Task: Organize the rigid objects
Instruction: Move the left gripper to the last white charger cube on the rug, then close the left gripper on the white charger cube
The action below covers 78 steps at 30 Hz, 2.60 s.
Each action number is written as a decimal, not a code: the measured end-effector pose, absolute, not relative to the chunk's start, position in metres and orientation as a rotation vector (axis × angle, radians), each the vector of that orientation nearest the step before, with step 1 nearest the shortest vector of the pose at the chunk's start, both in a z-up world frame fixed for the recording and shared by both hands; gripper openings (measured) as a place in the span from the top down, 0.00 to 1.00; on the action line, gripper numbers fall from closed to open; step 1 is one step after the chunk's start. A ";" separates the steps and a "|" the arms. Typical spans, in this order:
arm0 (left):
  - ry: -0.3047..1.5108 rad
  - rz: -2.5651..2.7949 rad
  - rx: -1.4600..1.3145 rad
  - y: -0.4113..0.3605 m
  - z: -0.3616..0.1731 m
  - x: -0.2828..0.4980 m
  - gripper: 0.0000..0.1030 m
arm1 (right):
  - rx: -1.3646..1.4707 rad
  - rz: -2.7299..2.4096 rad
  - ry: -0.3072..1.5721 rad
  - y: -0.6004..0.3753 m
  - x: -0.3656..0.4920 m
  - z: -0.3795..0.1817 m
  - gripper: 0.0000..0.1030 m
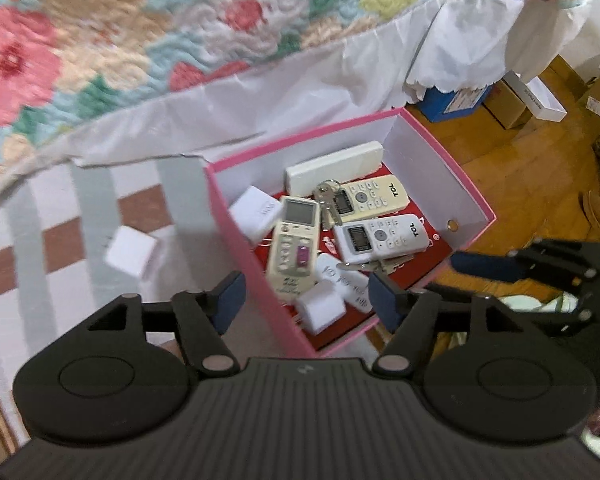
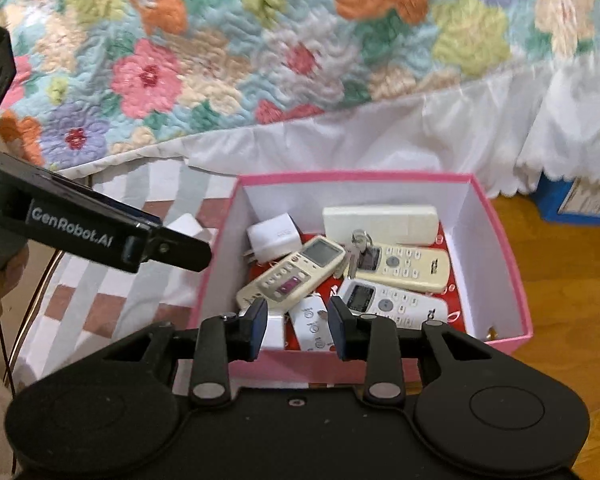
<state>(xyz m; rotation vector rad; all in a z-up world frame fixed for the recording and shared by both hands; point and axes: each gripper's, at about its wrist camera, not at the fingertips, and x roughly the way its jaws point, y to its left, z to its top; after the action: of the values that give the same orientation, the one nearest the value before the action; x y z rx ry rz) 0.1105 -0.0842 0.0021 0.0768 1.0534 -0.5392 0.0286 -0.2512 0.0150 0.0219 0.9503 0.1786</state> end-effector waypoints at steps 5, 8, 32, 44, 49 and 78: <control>1.018 -0.464 0.080 -0.056 0.027 0.085 0.22 | -0.011 0.202 0.949 -0.232 0.018 0.041 0.62; 1.009 -0.408 0.078 -0.040 0.036 0.074 0.14 | -0.029 0.219 0.944 -0.221 0.013 0.054 0.62; 1.076 -0.197 -0.021 0.068 0.026 0.049 0.07 | -0.219 0.281 0.990 -0.130 0.011 0.062 0.28; 0.993 -0.248 -0.082 0.105 0.001 0.097 0.07 | -0.207 0.427 0.864 -0.092 0.042 0.033 0.15; 0.995 -0.253 -0.105 0.116 -0.021 0.133 0.07 | -0.148 0.419 0.866 -0.076 0.070 -0.011 0.15; 0.980 -0.444 -0.341 0.083 -0.196 0.252 0.65 | -0.121 0.271 0.786 -0.069 0.160 -0.194 0.30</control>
<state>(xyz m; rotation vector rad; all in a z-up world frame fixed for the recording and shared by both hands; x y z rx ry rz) 0.2525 0.0827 -0.1962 -0.3415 0.9804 -0.4445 0.1595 -0.0692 -0.1941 -0.1208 0.7858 0.2708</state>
